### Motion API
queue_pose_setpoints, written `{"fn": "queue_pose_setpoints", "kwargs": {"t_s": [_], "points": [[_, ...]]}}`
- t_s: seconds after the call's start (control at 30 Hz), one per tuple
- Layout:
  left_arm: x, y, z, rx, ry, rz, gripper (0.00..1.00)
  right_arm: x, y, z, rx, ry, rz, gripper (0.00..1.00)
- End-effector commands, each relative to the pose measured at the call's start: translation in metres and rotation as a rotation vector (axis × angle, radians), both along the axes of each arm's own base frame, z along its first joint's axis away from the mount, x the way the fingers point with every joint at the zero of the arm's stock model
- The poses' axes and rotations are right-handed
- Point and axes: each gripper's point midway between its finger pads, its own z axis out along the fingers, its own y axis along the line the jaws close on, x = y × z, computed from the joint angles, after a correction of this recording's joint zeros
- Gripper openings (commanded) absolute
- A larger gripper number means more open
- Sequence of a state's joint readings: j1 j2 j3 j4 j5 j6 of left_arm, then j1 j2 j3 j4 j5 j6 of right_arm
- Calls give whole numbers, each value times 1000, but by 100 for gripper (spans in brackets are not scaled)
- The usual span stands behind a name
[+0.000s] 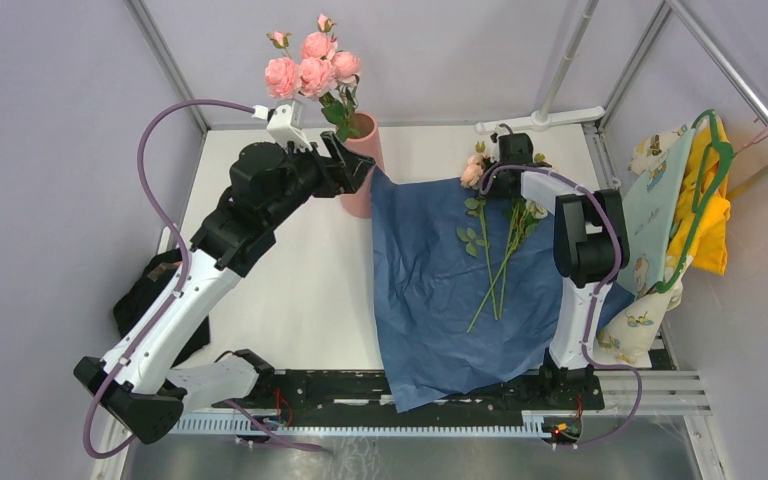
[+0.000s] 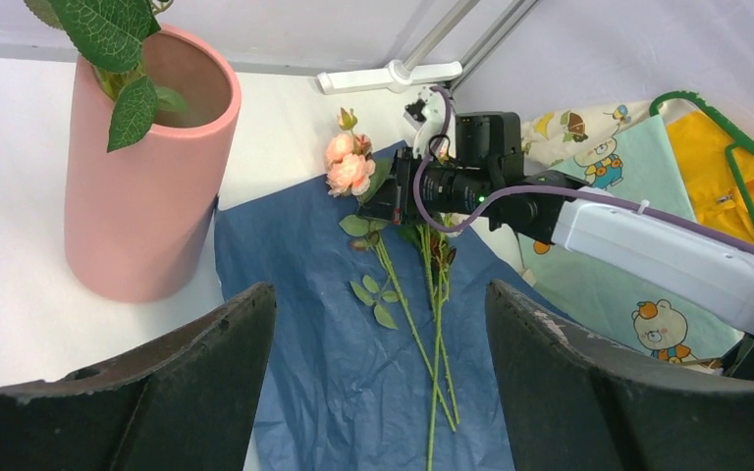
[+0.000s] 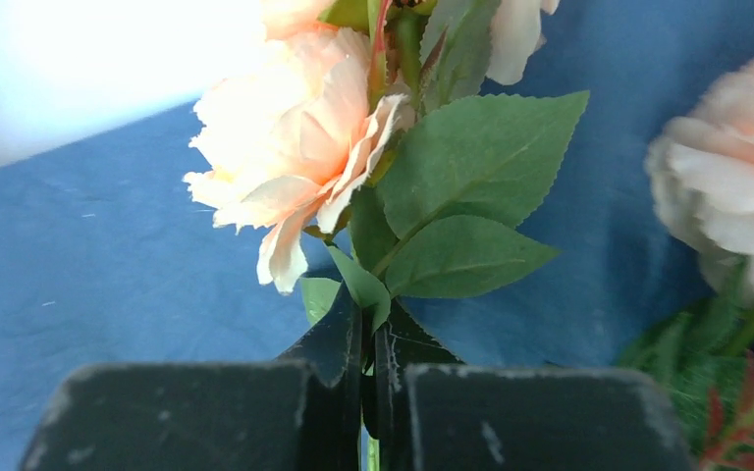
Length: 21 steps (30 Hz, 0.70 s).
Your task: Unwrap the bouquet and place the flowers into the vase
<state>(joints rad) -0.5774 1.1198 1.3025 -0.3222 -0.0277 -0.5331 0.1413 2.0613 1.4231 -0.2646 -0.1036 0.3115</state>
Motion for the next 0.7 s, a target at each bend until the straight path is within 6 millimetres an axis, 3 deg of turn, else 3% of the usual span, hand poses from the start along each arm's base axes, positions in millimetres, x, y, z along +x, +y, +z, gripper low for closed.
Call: {"fn": "queue_pose_setpoints", "kwargs": {"t_s": [0.0,0.23,0.43,0.67], "points": [[-5,8,28,-34,-58,24,83,24,42,83,229,-206,98,0],[-7,13,31,-32,-66,39,83,13,83,158,520,-390,218,0],[-8,14,30,-27,-63,41,83,4,101,233,671,-568,326,0],[-12,21,34,-30,-76,59,83,-18,128,376,794,-920,515,0]]}}
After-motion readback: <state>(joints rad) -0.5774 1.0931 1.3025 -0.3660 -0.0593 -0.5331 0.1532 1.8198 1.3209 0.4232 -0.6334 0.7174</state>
